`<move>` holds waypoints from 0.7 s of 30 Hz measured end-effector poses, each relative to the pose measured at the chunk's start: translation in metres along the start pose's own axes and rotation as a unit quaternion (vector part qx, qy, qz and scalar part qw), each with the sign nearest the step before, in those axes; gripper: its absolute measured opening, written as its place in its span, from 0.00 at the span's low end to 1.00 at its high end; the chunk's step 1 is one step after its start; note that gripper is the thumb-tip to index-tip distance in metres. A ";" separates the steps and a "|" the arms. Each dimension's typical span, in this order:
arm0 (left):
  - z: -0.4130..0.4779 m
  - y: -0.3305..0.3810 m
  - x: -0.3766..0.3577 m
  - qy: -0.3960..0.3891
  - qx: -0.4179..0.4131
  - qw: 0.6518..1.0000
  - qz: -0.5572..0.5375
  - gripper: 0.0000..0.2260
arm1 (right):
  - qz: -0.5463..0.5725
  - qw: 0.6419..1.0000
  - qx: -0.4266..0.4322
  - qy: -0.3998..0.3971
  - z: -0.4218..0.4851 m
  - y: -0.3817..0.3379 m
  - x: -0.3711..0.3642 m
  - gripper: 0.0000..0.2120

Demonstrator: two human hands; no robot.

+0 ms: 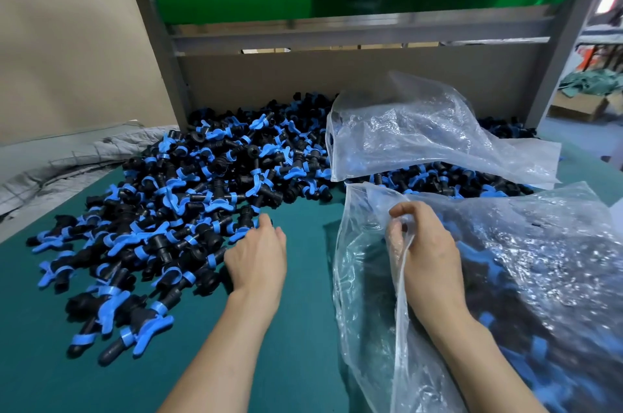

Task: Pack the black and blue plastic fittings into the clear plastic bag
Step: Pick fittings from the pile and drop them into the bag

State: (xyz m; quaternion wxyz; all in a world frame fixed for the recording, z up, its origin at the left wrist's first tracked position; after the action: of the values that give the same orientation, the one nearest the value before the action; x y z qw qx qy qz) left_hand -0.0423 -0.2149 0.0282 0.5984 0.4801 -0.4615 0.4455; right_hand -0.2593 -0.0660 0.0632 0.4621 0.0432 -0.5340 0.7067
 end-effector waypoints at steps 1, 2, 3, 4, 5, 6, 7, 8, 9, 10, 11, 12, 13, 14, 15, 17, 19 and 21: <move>0.001 0.000 0.000 0.006 0.002 1.000 -0.005 0.15 | -0.003 1.000 -0.002 -0.009 -0.001 0.000 -0.003 0.07; 0.000 0.000 0.001 0.010 0.001 1.000 -0.010 0.14 | -0.005 1.000 -0.002 -0.016 -0.002 0.000 -0.004 0.06; -0.001 0.000 0.002 0.016 -0.004 1.000 -0.014 0.14 | -0.006 1.000 -0.001 -0.021 -0.002 0.000 -0.005 0.06; -0.002 0.000 0.002 0.022 -0.008 1.000 -0.019 0.13 | -0.006 1.000 0.000 -0.023 -0.002 0.000 -0.006 0.06; -0.003 -0.001 0.005 0.033 -0.012 0.999 -0.028 0.12 | -0.006 1.000 0.002 -0.025 -0.002 0.001 -0.006 0.06; -0.005 -0.002 0.008 0.043 -0.016 0.998 -0.044 0.10 | -0.005 1.000 0.005 -0.026 -0.002 0.000 -0.006 0.05; -0.008 -0.003 0.012 0.060 -0.022 0.995 -0.072 0.09 | -0.005 1.000 0.010 -0.026 -0.002 0.000 -0.006 0.05; -0.011 -0.005 0.016 0.079 -0.031 0.990 -0.114 0.08 | -0.005 1.000 0.014 -0.027 -0.003 -0.001 -0.006 0.06; -0.014 -0.007 0.021 0.098 -0.041 0.980 -0.170 0.07 | -0.006 0.999 0.016 -0.028 -0.003 -0.002 -0.006 0.07; -0.016 -0.008 0.025 0.110 -0.052 0.965 -0.230 0.06 | -0.007 0.999 0.016 -0.029 -0.004 -0.001 -0.007 0.07; -0.018 -0.007 0.027 0.114 -0.064 0.948 -0.291 0.06 | -0.007 0.999 0.014 -0.030 -0.004 -0.001 -0.007 0.08; -0.018 -0.005 0.027 0.107 -0.079 0.927 -0.351 0.05 | -0.005 0.999 0.013 -0.032 -0.004 0.000 -0.008 0.08; -0.018 -0.001 0.025 0.093 -0.091 0.902 -0.412 0.04 | -0.004 0.999 0.012 -0.033 -0.004 0.000 -0.008 0.08; -0.017 0.002 0.023 0.075 -0.095 0.874 -0.470 0.04 | -0.002 0.999 0.013 -0.032 -0.004 0.000 -0.008 0.08; -0.017 0.004 0.019 0.054 -0.092 0.846 -0.522 0.04 | -0.001 0.999 0.014 -0.030 -0.004 -0.001 -0.008 0.08; -0.016 0.008 0.010 0.011 -0.076 0.798 -0.598 0.05 | -0.003 1.000 0.014 -0.025 -0.004 -0.001 -0.007 0.08; -0.017 0.010 0.004 -0.015 -0.068 0.768 -0.637 0.06 | -0.009 1.000 0.011 -0.025 -0.005 0.000 -0.007 0.08; -0.017 0.013 0.003 -0.026 -0.073 0.748 -0.659 0.08 | -0.010 1.000 0.007 -0.027 -0.005 0.001 -0.008 0.07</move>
State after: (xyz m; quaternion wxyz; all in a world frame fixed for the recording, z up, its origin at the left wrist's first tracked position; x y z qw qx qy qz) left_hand -0.0521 -0.1956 0.0311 0.7643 0.6313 -0.0768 -0.1065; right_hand -0.2531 -0.0668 0.0564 0.4542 0.0712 -0.5413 0.7040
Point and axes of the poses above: each hand's wrist, its own z-axis towards the middle knuckle, its own x-axis out of the back of the hand, y = z × x, the point moved 9 cm from there along z, towards the middle knuckle, and after that the axes turned 11 degrees about -y, right-handed, at the moved point
